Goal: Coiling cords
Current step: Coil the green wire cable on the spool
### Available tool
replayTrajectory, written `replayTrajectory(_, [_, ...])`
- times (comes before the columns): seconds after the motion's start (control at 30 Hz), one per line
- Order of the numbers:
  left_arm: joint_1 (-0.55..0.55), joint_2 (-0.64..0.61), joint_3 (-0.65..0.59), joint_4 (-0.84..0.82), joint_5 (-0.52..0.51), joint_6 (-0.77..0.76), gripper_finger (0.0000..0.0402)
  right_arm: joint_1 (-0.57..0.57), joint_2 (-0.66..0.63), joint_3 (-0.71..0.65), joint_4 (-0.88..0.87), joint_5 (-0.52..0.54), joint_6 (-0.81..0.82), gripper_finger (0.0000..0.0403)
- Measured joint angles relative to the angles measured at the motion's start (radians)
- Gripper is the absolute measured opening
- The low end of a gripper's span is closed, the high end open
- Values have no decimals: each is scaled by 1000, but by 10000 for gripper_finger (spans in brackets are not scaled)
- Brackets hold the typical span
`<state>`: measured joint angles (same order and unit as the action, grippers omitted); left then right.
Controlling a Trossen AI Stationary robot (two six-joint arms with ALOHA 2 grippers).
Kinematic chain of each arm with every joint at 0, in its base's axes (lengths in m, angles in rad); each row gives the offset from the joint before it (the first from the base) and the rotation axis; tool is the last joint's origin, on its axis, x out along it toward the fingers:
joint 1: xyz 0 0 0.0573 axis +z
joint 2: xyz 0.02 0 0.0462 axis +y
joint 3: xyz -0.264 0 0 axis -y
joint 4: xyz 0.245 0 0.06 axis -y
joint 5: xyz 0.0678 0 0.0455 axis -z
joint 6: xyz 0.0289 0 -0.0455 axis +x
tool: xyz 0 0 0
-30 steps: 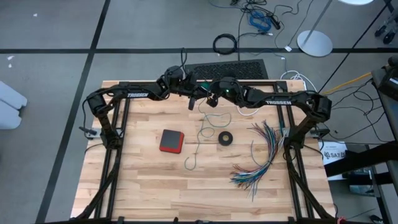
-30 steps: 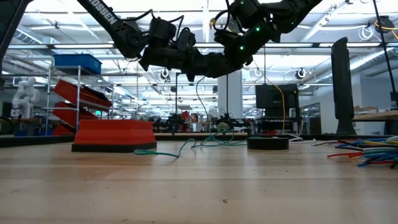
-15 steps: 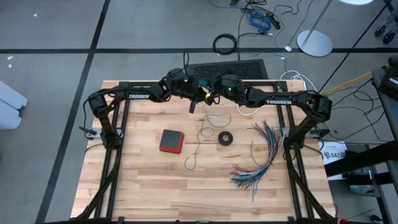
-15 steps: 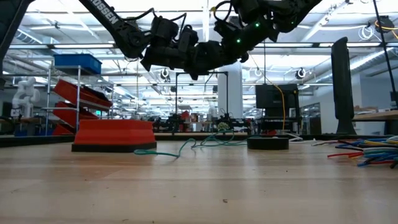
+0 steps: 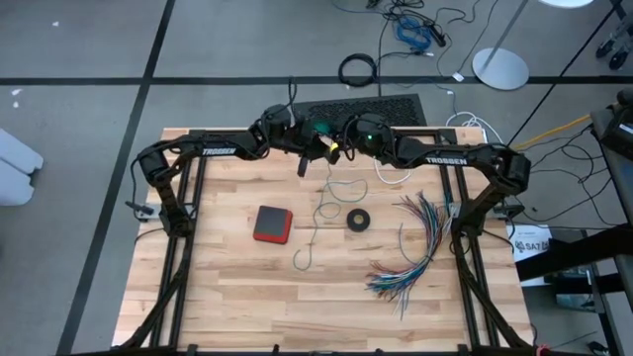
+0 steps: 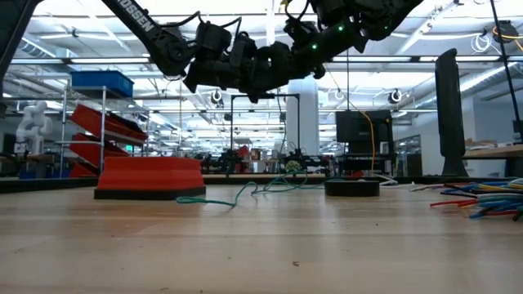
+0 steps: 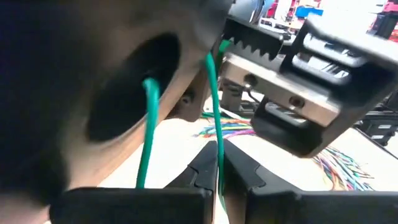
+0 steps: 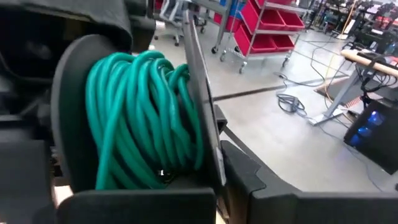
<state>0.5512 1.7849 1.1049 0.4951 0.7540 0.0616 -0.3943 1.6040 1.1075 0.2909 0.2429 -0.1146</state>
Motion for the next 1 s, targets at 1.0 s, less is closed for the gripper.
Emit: replayTrajectory(1.0, [31, -77, -1, 8, -2, 106, 21, -45, -31, 0, 173, -253, 211, 0])
